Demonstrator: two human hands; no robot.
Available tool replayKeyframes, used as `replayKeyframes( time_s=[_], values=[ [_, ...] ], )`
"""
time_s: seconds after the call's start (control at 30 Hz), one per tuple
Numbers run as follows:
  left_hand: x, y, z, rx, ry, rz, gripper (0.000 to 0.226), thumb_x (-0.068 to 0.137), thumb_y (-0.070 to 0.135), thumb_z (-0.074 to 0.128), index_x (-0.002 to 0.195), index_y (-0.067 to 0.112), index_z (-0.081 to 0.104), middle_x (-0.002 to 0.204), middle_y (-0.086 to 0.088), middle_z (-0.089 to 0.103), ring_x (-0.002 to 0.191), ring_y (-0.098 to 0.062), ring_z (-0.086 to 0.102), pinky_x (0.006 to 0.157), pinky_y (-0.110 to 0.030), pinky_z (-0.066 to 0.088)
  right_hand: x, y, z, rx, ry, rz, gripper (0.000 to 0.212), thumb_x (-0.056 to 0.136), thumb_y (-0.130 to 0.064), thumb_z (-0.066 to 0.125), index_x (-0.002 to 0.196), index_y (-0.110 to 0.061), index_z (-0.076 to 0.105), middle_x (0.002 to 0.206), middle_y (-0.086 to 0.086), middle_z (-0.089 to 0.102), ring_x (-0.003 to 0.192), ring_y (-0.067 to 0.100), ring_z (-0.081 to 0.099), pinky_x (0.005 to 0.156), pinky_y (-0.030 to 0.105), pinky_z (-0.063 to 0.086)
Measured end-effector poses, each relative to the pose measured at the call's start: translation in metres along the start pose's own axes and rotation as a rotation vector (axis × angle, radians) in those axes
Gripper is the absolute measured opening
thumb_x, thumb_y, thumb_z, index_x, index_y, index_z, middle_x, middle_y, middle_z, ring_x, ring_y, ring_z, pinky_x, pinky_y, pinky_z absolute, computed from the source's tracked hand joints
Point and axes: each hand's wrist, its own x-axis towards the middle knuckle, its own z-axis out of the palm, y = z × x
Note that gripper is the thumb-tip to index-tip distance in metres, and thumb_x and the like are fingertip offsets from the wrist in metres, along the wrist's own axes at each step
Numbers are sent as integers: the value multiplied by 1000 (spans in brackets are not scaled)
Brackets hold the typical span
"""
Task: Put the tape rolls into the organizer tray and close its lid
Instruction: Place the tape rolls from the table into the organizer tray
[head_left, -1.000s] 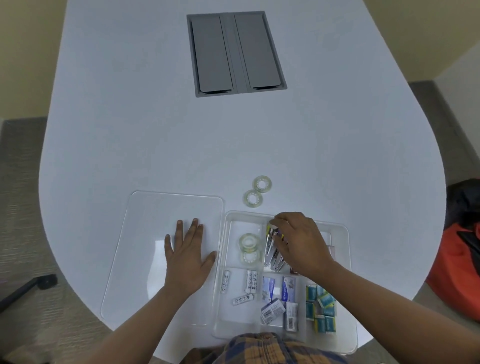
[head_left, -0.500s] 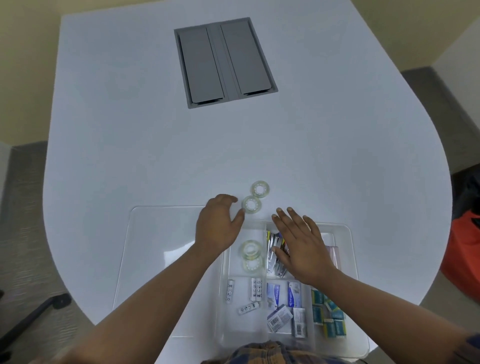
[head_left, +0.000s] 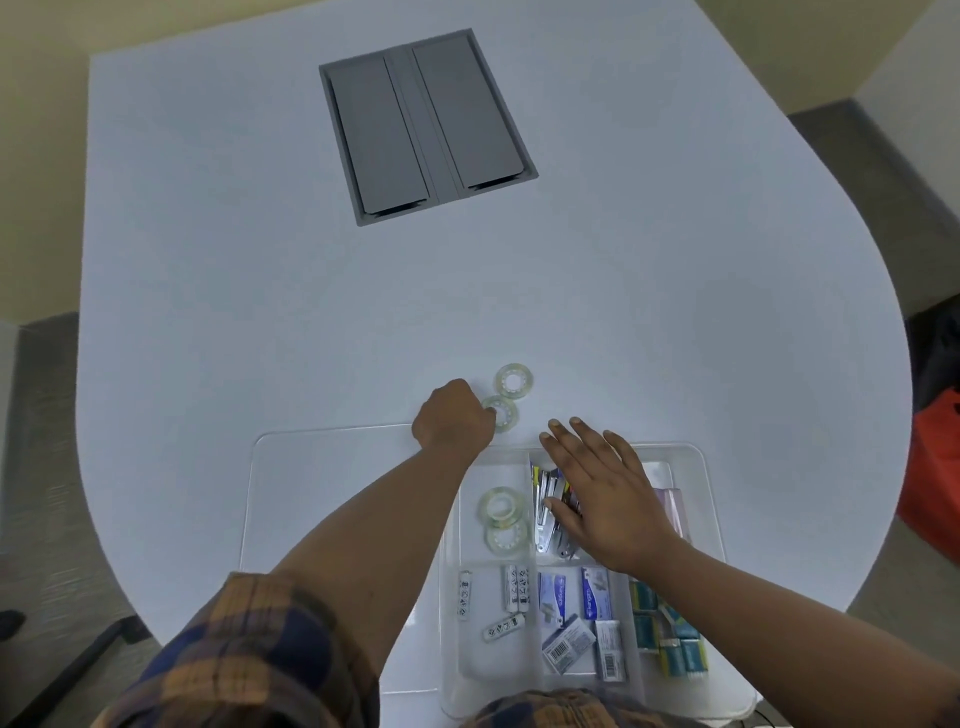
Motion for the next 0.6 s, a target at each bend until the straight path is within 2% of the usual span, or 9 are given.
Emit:
replayKeyframes(
  time_s=[0.07,0.13,0.27,0.4,0.47,0.6],
  values=[
    [2,0,-1,-16,-19,-13,17,74,26,62,87,14,63,90,-5,68,78,-28,61,60,-29,42,0,0,0,3,-1,-1,65,93,-46,50,149,-21,29,157,-2,25,146,16,14,117,42,13],
    [3,0,-4,-34,-19,-14,15,69,24,63,80,14,65,82,-4,68,72,-26,61,57,-27,42,1,0,0,7,-2,-2,65,93,-46,51,149,-21,29,157,-2,26,146,16,15,117,42,14],
    [-1,-5,-18,-136,58,40,24,69,36,68,83,17,65,81,1,65,75,-23,60,60,-26,42,1,0,0,12,-1,-1,65,92,-45,51,149,-21,29,157,-2,26,146,16,15,117,43,15],
    [-13,-12,-37,-258,122,85,19,68,39,66,78,23,63,75,7,65,72,-17,60,55,-24,40,1,0,0,18,13,-5,65,92,-44,53,148,-21,31,156,-2,28,145,16,18,117,42,16],
    [-23,-17,-45,-276,138,111,17,67,38,66,78,25,63,70,9,64,69,-15,60,55,-24,44,1,-1,0,15,17,-8,65,91,-44,54,148,-21,31,155,-2,29,145,16,19,117,42,16],
    [-53,-31,-51,-172,37,141,17,65,38,65,79,28,62,74,10,64,73,-15,61,61,-27,48,0,0,0,7,20,-13,64,91,-44,54,147,-20,32,155,-1,30,145,17,20,117,42,15]
  ],
)
